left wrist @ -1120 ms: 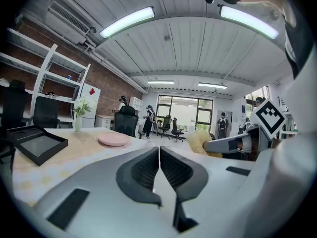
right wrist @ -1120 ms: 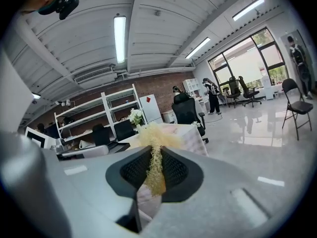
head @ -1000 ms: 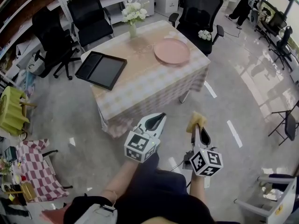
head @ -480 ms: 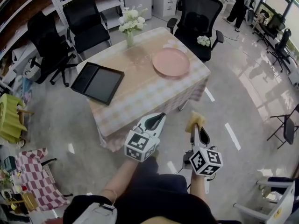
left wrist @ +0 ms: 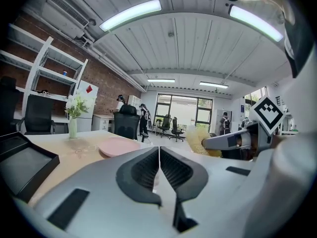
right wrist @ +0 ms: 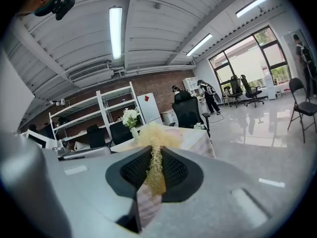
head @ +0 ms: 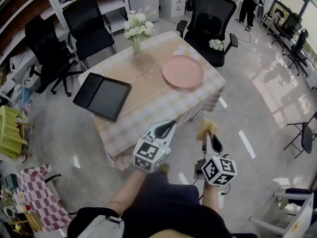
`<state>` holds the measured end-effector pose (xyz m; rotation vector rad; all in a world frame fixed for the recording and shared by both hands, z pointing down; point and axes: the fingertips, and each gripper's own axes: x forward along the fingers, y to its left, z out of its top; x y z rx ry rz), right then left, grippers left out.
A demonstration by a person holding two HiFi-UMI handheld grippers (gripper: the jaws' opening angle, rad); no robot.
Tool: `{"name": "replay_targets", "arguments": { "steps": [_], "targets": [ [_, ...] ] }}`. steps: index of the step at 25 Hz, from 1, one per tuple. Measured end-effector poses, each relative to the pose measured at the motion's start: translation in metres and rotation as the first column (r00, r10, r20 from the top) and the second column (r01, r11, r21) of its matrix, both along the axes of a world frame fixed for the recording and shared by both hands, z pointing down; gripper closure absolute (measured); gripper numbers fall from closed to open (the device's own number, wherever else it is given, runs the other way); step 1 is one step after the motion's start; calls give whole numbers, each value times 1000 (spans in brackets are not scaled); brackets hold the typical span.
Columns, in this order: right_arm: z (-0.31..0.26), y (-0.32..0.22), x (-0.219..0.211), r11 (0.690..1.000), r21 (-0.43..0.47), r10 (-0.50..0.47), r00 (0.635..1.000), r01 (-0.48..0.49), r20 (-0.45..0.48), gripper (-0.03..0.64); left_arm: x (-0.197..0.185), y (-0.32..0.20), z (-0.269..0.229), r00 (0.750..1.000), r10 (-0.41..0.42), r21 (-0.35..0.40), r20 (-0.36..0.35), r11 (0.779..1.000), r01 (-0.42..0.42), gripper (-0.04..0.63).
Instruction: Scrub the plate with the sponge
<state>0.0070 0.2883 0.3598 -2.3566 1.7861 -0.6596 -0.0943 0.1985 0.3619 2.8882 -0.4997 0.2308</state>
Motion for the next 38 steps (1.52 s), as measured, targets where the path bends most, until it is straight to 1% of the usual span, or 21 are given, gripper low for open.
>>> {"name": "replay_targets", "arguments": {
  "steps": [8,16,28,38],
  "targets": [
    [2,-24,6,1000,4,28,1000,-28,0,568,6,-24,2,1000,28,9,-7,1000,-27,580],
    [0,-29,4,999,-1,40,999,-40,-3,568,5,-25,2,999,49,5,-3,999,-49,580],
    [12,-25,-1,999,-20,51,998,-51,30,568,-4,-22,14,998,53,-11,21,999,-52,580],
    [18,-37,13,999,-30,36,999,-35,37,568,14,-32,21,999,43,-26,23,999,-43,580]
  ]
}}
